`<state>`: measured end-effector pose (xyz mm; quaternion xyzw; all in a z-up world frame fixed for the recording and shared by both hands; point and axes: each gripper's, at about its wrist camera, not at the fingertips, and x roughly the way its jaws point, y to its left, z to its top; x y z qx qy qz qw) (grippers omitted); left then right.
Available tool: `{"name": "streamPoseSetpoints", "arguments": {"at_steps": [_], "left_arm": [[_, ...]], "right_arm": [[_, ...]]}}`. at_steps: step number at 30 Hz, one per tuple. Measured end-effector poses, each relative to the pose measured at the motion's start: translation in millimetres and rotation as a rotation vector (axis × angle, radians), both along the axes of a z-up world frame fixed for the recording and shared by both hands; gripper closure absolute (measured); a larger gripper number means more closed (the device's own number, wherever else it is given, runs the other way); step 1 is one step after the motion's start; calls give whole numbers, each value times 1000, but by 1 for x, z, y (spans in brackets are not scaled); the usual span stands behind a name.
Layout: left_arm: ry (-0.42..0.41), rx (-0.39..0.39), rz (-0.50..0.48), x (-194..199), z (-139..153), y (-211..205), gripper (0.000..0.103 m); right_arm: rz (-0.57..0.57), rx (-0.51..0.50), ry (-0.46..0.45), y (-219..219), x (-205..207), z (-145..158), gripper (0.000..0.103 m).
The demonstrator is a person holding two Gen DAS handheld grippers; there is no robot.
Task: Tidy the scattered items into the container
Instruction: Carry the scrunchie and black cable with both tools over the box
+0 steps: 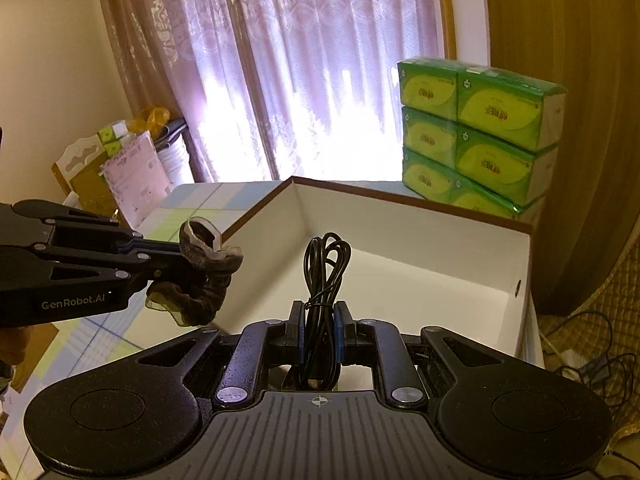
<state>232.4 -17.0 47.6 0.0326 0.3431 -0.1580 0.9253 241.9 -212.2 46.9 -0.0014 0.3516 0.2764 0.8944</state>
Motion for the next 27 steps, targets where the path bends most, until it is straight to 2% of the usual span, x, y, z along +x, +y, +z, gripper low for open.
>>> {"name": "streamPoseSetpoints", "arguments": {"at_steps": [4, 9, 14, 22, 27], "left_arm": [[22, 8, -4, 21, -4, 2, 99], [88, -3, 2, 55, -18, 6, 99], [212, -5, 31, 94, -44, 15, 99], [349, 47, 41, 134, -90, 14, 99], [406, 65, 41, 148, -109, 9, 99]], "right_arm": [[-9, -14, 9, 5, 18, -5, 87], [-38, -13, 45, 12, 46, -17, 87], [-65, 6, 146, 21, 81, -36, 87], [-90, -101, 310, 31, 129, -86, 87], [-94, -136, 367, 28, 145, -104, 87]]}}
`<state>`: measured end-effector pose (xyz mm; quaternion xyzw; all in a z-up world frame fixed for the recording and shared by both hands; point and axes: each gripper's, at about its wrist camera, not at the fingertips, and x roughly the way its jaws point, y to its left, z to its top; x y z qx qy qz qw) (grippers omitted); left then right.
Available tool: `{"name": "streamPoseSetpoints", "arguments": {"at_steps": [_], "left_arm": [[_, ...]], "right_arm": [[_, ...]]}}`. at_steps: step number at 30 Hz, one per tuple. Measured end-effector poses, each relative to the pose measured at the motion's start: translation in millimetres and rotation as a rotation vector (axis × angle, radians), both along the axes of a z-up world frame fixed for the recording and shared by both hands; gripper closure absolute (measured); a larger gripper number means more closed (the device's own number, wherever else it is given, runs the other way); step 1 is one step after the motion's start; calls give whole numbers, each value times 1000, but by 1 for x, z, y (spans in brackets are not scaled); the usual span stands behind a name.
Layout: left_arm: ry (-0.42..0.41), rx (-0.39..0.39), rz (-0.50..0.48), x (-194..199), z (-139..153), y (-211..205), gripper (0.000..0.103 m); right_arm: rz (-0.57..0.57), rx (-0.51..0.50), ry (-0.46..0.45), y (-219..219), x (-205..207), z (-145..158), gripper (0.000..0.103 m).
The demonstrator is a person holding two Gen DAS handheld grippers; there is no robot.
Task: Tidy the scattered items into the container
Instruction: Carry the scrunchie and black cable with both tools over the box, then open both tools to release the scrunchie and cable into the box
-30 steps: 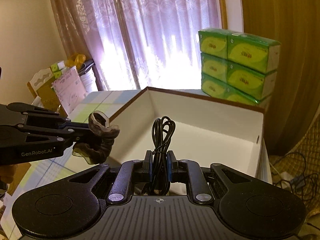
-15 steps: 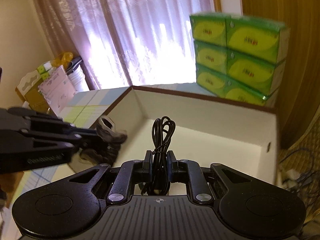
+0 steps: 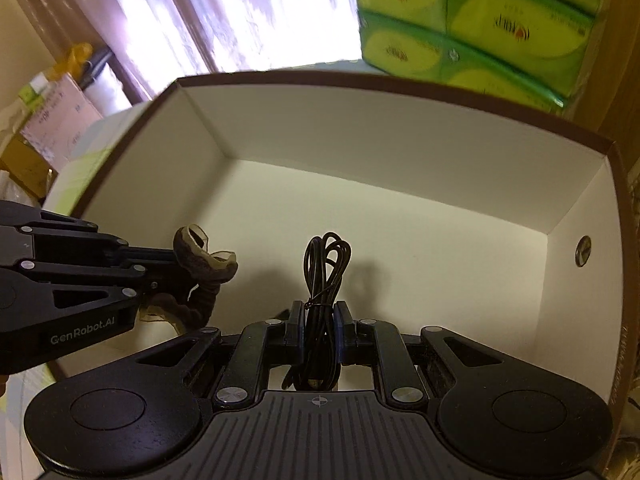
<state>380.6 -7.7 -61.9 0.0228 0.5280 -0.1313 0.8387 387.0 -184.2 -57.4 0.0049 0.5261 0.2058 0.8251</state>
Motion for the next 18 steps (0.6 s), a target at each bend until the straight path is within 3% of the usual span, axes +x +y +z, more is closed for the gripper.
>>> {"name": "streamPoseSetpoints", "arguments": {"at_steps": [6, 16, 17, 18], "left_arm": [[57, 18, 23, 15, -15, -2, 96], [58, 53, 30, 14, -20, -2, 75], [57, 54, 28, 15, -20, -2, 72], [55, 56, 27, 18, -20, -4, 69]], "right_arm": [[1, -23, 31, -4, 9, -10, 87], [28, -80, 24, -5, 8, -11, 86], [31, -84, 22, -5, 7, -10, 83], [33, -85, 21, -6, 6, -9, 47]]}}
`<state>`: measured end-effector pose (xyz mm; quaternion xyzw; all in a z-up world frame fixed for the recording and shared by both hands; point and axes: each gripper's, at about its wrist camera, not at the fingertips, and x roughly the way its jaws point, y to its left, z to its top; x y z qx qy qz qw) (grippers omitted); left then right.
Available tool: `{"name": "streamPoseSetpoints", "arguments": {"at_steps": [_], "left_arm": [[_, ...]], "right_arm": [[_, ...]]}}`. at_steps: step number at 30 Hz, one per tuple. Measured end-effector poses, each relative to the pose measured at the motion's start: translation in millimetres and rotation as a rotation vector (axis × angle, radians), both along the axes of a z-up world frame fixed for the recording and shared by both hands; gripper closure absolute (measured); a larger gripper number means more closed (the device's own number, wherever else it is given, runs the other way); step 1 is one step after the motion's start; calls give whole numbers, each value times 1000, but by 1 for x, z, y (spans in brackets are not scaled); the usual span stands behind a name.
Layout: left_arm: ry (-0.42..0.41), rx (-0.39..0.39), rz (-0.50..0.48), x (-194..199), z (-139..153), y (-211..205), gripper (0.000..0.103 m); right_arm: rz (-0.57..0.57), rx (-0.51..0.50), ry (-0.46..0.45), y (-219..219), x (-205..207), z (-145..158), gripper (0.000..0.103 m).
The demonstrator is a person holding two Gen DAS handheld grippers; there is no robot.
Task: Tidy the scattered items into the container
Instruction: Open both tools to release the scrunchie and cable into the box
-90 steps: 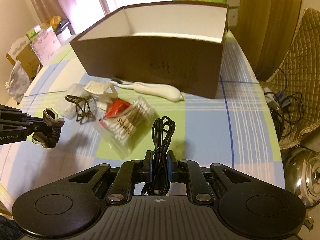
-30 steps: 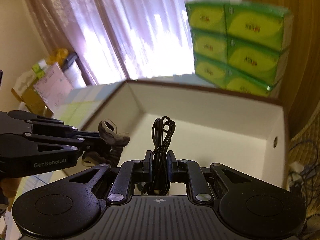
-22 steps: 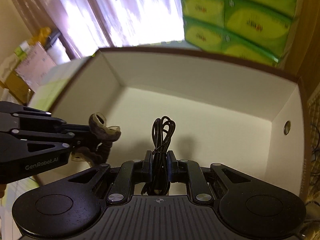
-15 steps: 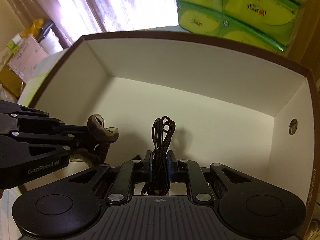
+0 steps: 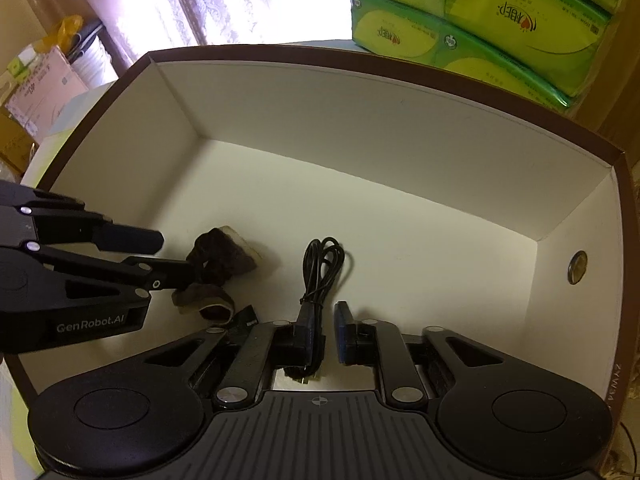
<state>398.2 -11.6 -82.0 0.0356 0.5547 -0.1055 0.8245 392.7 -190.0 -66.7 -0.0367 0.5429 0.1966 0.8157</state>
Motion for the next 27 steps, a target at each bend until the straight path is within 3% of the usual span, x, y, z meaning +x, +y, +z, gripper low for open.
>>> {"name": "streamPoseSetpoints", "arguments": {"at_steps": [1, 3, 6, 8, 10, 27], "left_arm": [[-2, 1, 0, 1, 0, -1, 66], [-4, -2, 2, 0, 1, -1, 65], [-4, -4, 11, -3, 3, 0, 58], [-12, -13, 17, -5, 7, 0, 42], [-24, -17, 21, -9, 13, 1, 37], [-142, -57, 34, -58, 73, 8, 31]], "right_arm": [[-9, -1, -16, -1, -2, 2, 12], [-10, 1, -75, -3, -9, 9, 11], [-1, -5, -79, -2, -14, 15, 11], [2, 3, -80, -3, -20, 19, 11], [2, 1, -90, -5, -26, 23, 11], [3, -2, -220, 3, -73, 82, 11]]}}
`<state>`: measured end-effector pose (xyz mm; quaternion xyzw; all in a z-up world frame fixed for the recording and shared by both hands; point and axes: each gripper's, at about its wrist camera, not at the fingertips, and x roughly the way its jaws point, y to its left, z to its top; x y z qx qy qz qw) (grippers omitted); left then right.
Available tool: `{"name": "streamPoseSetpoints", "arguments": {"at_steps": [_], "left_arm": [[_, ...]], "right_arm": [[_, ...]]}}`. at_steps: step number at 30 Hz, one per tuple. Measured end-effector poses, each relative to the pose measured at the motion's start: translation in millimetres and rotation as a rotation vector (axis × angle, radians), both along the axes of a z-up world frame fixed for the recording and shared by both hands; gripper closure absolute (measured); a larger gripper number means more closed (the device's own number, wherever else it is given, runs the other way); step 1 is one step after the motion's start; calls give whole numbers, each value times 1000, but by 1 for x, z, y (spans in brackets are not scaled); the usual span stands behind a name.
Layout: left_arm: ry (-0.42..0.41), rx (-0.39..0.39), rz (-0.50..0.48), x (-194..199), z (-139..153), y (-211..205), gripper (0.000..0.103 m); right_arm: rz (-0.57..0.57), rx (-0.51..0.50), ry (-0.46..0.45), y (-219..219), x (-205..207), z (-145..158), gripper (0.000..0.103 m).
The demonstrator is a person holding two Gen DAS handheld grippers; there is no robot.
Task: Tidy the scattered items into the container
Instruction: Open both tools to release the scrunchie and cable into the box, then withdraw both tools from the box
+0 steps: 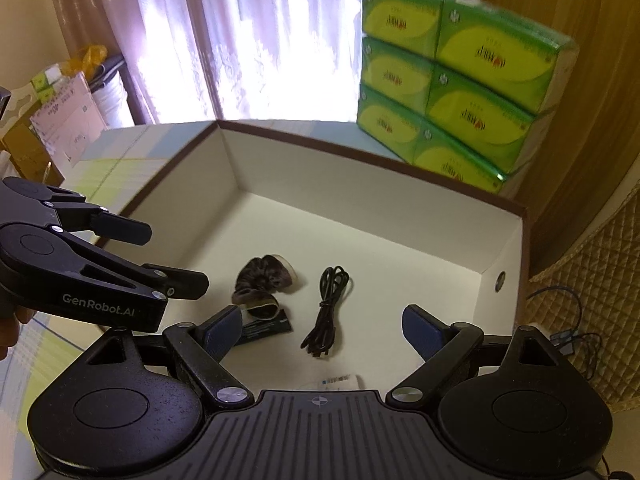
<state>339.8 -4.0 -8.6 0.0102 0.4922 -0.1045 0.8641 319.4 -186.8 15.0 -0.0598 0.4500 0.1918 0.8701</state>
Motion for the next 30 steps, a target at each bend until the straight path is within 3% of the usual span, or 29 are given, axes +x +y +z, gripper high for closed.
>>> {"name": "streamPoseSetpoints", "arguments": {"at_steps": [16, 30], "left_arm": [[-101, -55, -10, -80, 43, 8, 27], [-191, -28, -19, -154, 67, 32, 24]], "right_arm": [[-9, -7, -92, -3, -70, 37, 11], [-20, 22, -150, -7, -130, 53, 11]]}}
